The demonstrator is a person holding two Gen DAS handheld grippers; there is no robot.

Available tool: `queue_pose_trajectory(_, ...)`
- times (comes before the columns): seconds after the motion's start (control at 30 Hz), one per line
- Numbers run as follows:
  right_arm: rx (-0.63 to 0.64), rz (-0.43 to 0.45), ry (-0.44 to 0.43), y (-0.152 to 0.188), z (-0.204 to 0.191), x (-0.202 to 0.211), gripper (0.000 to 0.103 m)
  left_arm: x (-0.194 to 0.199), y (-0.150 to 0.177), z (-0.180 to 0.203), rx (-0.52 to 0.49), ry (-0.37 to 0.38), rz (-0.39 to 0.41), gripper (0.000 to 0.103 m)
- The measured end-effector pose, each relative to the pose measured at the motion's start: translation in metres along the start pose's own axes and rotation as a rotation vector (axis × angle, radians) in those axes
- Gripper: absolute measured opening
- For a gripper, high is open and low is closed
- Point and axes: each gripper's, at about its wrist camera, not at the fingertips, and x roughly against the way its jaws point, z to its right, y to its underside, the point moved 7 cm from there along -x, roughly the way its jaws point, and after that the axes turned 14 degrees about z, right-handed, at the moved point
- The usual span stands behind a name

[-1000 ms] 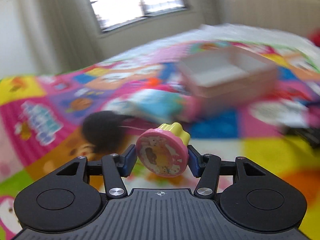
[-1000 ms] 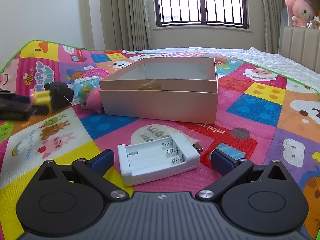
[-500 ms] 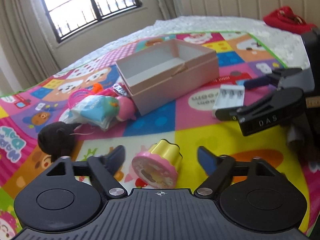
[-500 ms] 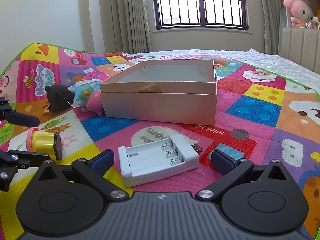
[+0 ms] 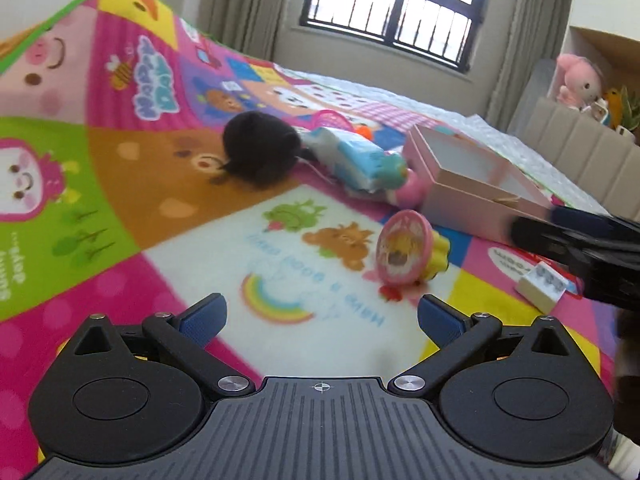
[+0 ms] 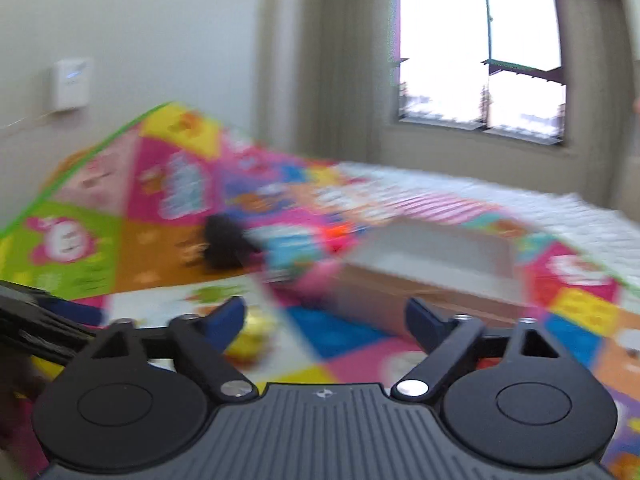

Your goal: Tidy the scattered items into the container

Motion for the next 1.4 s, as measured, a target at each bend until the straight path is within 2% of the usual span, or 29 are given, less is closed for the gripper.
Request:
queue_pose_trajectory(0.13, 0.047, -0.033, -0.030, 0.003, -0.031, -0.045, 0.078, 0.011, 0.002, -0.001, 0.010, 0.033, 0.023, 0.103)
queue_pose_trajectory(0.2, 0.011, -0.074, -0.032, 0.007, -0.035, -0.068, 0.069, 0.014, 0.004, -0.002, 0.026, 0.044, 0.026, 0.103)
queue_pose_trajectory(0.27, -0.043, -0.146, -0.027, 0.014, -0.032, -0.090, 0.047, 0.014, 0.007, -0.004, 0.041, 0.054, 0.025, 0.103)
queue_pose_trajectory(0.33, -0.119, -0.203, -0.029, 0.021, -0.022, -0.100, 0.044, 0.014, 0.009, -0.003, 0.049, 0.072, 0.021, 0.103)
queue_pose_trajectory(0.4, -0.208, -0.217, -0.048, 0.020, -0.009, -0.093, 0.039, 0.013, 0.010, 0.000, 0.043, 0.098, 0.019, 0.103)
queue_pose_trajectory(0.47, -0.308, -0.223, -0.056, 0.017, 0.008, -0.081, 0.030, 0.009, 0.010, 0.003, 0.039, 0.120, 0.021, 0.103)
queue_pose_trajectory(0.57, -0.465, -0.249, -0.024, 0.022, 0.041, -0.070, 0.025, 0.001, 0.012, 0.013, 0.032, 0.142, 0.016, 0.103)
queue_pose_trajectory(0.67, -0.475, -0.245, 0.029, 0.031, 0.063, -0.061, 0.025, -0.006, 0.016, 0.025, 0.005, 0.156, 0.011, 0.103)
queue_pose_trajectory(0.73, -0.472, -0.235, 0.032, 0.031, 0.068, -0.055, 0.025, -0.009, 0.016, 0.033, -0.017, 0.161, 0.015, 0.103)
queue_pose_trajectory(0.83, -0.428, -0.167, 0.051, 0.019, 0.078, -0.038, 0.026, -0.011, 0.014, 0.038, -0.035, 0.157, 0.025, 0.103)
queue_pose_trajectory(0.9, -0.303, -0.093, 0.102, 0.008, 0.086, -0.021, 0.042, -0.012, 0.012, 0.036, -0.024, 0.143, 0.050, 0.103)
queue_pose_trajectory(0.97, -0.152, -0.054, 0.152, 0.006, 0.093, -0.004, 0.095, -0.013, 0.010, 0.035, -0.011, 0.139, 0.078, 0.103)
queue_pose_trajectory(1.0, -0.095, -0.054, 0.148, 0.009, 0.096, 0.003, 0.103, -0.013, 0.009, 0.036, -0.009, 0.136, 0.087, 0.103)
queue_pose_trajectory(1.13, 0.056, -0.177, 0.092, 0.037, 0.100, 0.007, 0.103, -0.015, 0.011, 0.044, -0.026, 0.150, 0.074, 0.103)
queue_pose_trajectory(1.2, 0.076, -0.209, 0.080, 0.048, 0.103, 0.003, 0.103, -0.014, 0.014, 0.050, -0.057, 0.160, 0.065, 0.103)
queue_pose_trajectory(1.27, 0.039, -0.221, 0.067, 0.054, 0.108, -0.001, 0.103, -0.013, 0.018, 0.056, -0.085, 0.173, 0.054, 0.103)
queue_pose_trajectory(1.4, -0.121, -0.259, 0.044, 0.059, 0.118, -0.014, 0.103, -0.011, 0.021, 0.060, -0.107, 0.183, 0.039, 0.103)
